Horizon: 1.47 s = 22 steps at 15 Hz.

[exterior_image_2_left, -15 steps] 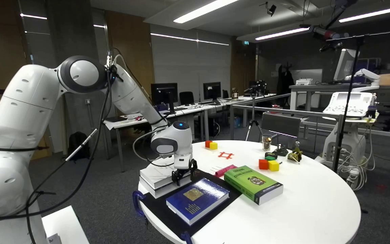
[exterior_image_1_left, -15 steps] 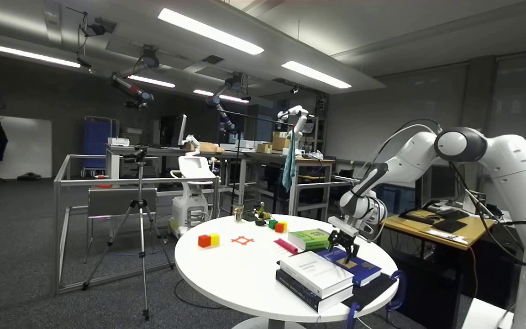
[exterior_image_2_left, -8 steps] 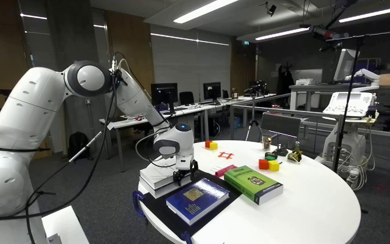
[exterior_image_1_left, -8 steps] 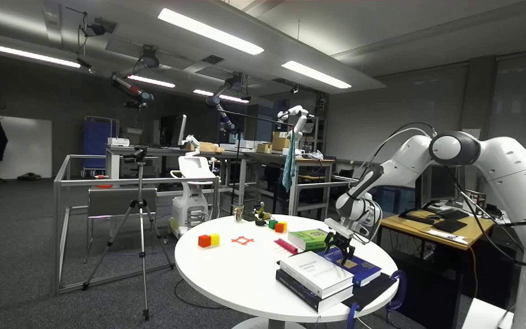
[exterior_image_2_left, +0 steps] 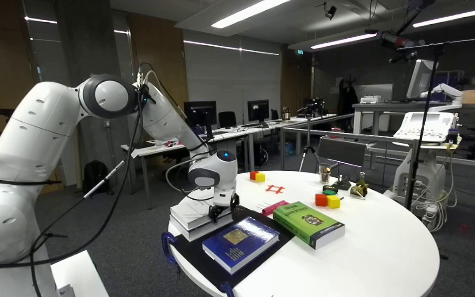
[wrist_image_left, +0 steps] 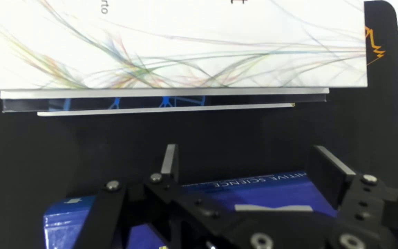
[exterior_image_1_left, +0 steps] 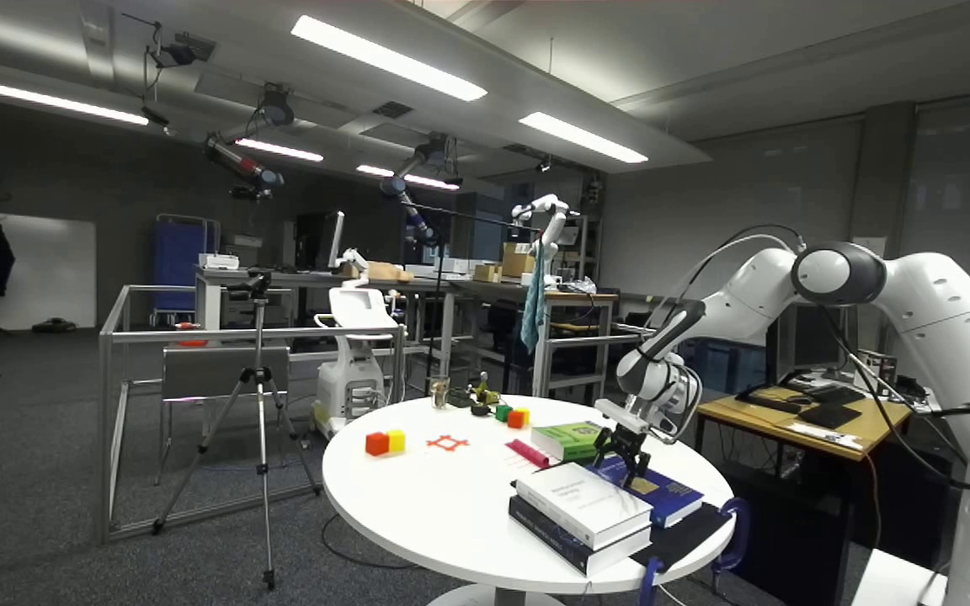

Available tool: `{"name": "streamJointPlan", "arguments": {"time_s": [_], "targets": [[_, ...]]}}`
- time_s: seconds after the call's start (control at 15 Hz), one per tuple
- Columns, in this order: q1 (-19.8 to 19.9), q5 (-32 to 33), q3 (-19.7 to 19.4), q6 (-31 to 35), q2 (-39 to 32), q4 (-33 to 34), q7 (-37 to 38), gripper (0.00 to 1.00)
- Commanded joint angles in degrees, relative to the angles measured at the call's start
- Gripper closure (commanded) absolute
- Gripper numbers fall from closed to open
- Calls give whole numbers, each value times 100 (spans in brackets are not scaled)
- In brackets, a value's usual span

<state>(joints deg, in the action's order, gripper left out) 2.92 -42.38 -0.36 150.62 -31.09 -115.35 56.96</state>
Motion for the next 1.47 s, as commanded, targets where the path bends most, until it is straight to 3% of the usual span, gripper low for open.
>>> {"name": "streamJointPlan", "arguments": {"time_s": [0.0,1.4], "targets": [[187,-281,60,-338,-76,208,-283,0],[164,-236,0,-328,-731,612,-735,0]]}}
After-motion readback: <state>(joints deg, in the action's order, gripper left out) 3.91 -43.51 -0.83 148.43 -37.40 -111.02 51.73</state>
